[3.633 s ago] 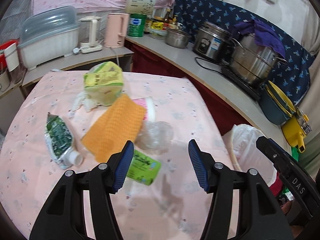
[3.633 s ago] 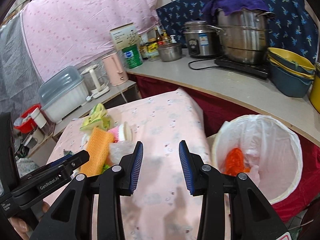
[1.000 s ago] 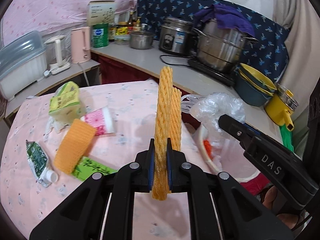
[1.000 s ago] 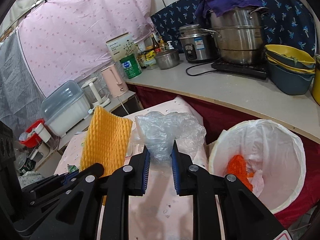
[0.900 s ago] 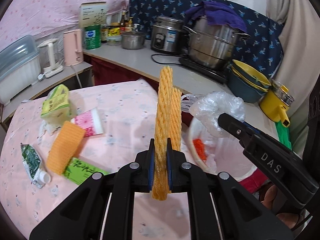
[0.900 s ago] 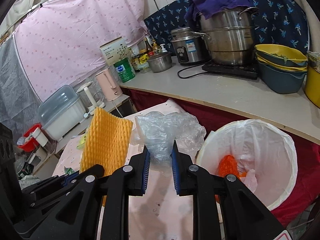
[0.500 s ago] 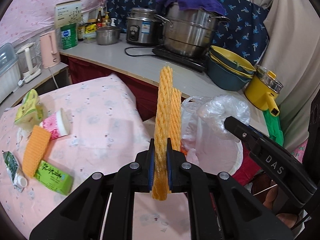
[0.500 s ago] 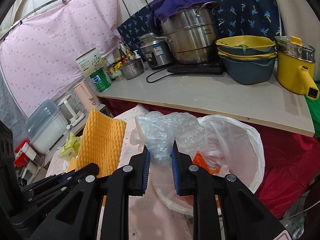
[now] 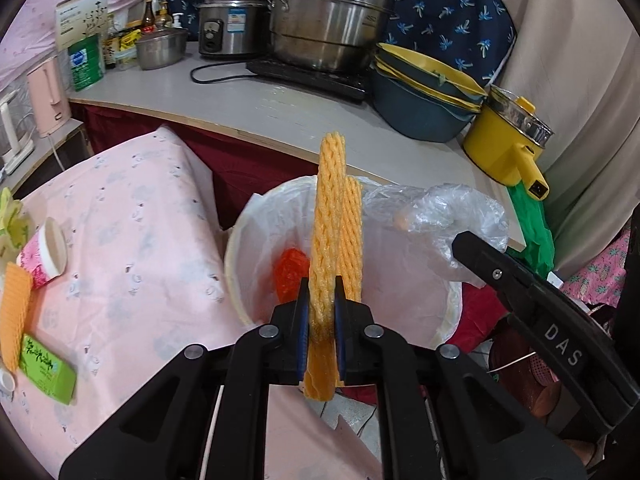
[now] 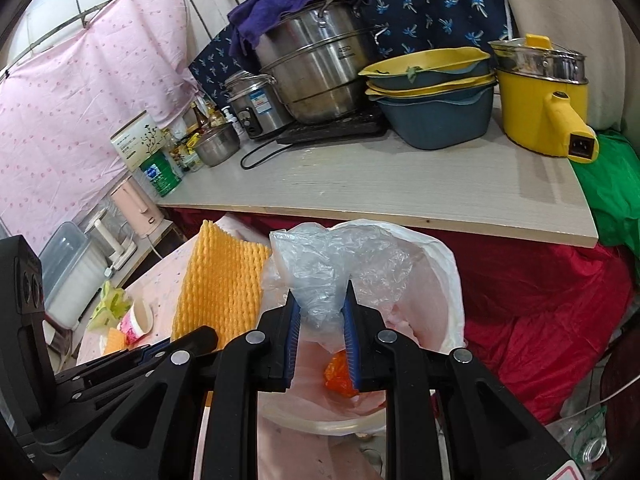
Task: Collect trash
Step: 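Carry the foam net and plastic wrap over the bin and open both tools, then move both open tools back over the table trash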
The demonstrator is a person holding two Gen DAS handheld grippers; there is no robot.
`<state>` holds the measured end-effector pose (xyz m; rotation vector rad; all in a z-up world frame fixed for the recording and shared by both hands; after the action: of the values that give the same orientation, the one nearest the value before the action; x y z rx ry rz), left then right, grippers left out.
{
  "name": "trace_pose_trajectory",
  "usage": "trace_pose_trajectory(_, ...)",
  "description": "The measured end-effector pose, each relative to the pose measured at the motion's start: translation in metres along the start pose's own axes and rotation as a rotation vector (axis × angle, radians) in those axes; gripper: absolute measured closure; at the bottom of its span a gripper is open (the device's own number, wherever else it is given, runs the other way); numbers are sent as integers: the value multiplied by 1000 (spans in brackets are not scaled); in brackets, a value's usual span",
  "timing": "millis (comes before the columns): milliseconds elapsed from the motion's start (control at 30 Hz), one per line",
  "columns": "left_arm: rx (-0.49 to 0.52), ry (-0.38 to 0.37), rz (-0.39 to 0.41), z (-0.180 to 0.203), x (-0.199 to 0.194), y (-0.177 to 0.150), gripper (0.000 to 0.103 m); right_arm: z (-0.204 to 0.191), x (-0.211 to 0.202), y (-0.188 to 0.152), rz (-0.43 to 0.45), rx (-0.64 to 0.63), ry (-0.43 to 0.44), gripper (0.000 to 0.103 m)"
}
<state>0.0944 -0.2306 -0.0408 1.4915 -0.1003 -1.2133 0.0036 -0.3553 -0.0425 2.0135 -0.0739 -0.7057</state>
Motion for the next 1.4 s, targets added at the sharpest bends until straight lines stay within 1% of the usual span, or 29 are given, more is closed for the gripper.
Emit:
trace_pose_trajectory(100,3,-7,0,5,7,1,89,7,2,0,-3,8,-12,84)
trace_pose_trajectory(133,6,-4,-1,6,8,1,84,8,3,-1,-5,9,-13,84)
trace_pose_trajectory(167,7,-2,-1,6,10,1,75,9,4,-2,-6,10,-15,84)
trace_pose_trajectory(233,0,5,5,5,11,1,66,11,5,-3,-8,11,-14,83)
trace_pose_trajectory(333,-4,12,9,2,12,2,63,10,9,-3,-13,10,-12,80)
trace_pose_trajectory(467,-21,29,14,-5,10,2,58,7,11,-4,-14,10,-8,79)
trace_pose_trajectory(567,-35,44,19,-12,8,2,52,4,13,-5,-14,11,-6,75)
trace_pose_trajectory(667,-47,59,23,-18,6,2,48,1,13,-5,-12,15,-3,67)
trace_pose_trajectory(700,-52,63,25,-20,5,2,48,0,12,-5,-9,14,-3,64)
trace_pose_trajectory(733,-57,65,26,-22,4,2,48,-2,12,-5,-8,12,-2,64)
trace_pose_trajectory(1033,-89,103,51,-44,-12,0,48,-23,12,-6,-12,-16,21,63)
trace_pose_trajectory(1167,-118,130,66,-61,-25,-3,48,-38,12,-7,-16,-39,41,63)
trace_pose_trajectory(1400,-184,198,95,-106,-53,-10,48,-79,13,-14,-31,-91,96,63)
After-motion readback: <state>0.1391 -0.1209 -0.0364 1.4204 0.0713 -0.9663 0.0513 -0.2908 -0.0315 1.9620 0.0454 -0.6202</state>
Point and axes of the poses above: each gripper's, at about its wrist camera, not at the fingertips, and x roughly the way its jaws point, z to its right, y to its top, the point moved 3 cm from there along x, roughly the way its jaws point, and after that the axes turned 11 degrees about z, right-handed, at the moved point
